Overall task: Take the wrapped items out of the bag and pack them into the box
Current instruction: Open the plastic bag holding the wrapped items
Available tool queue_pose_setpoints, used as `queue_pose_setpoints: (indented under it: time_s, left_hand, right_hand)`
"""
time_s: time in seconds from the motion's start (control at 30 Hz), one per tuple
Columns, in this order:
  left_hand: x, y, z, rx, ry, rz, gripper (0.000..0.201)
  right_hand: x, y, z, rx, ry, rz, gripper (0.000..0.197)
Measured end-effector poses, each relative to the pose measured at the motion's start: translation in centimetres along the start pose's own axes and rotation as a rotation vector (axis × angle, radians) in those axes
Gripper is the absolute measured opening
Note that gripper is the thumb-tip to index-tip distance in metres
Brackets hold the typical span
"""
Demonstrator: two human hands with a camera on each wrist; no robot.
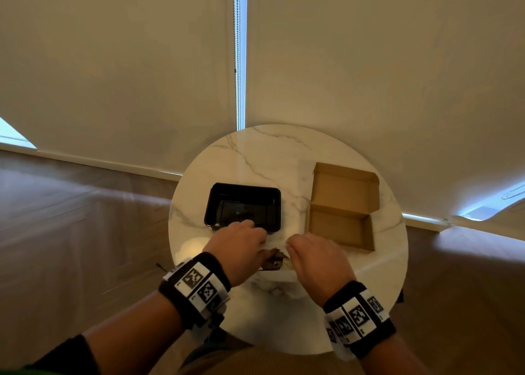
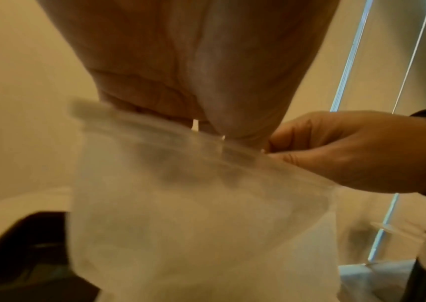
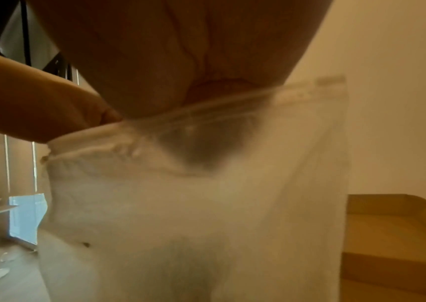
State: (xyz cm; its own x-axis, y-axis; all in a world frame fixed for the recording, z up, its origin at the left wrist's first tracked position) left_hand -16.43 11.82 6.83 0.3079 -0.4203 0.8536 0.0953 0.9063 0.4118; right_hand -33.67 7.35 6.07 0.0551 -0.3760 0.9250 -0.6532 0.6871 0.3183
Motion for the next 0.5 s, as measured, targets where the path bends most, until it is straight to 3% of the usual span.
queue_pose_setpoints:
  time_s: [0.1,0.23,0.4,0.5]
  left_hand:
    - [-1.3,-0.7,0.0,0.003,0.240,-0.045,0.020]
    - [-1.4,-1.1,-1.4,0.014,0.669,-0.084,0.015]
    - [-0.6,-1.6,-2.8,-0.038,0.866,-0.139,0.037]
    - [-0.4,-2.0,-3.5,-0.001,0.994,-0.171,0.041]
  right_hand:
    - [-1.4,0.4,0.3,0.034,-0.053,0.060,0.024]
    - [-3.4,1.5,3.0,-0.104,-0.107,-0.013,0.019]
    - [-3.9,3.3,5.5,-0.223,-0.212,-0.060,0.024]
    - [-3.4,3.8,6.7,-0.292,-0.419,-0.001,0.024]
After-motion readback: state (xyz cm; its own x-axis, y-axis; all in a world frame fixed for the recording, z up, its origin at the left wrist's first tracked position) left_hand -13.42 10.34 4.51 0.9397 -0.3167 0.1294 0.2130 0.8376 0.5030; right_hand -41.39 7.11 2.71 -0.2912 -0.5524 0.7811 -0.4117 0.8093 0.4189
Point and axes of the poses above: each hand's wrist, its own y-axis away from the middle knuckle, its own x-axis out of the back of the hand, z = x × y, the point moved 3 cm from there along -y, towards the middle knuckle, and after that the axes turned 13 degrees about -z, right-handed, at the moved point
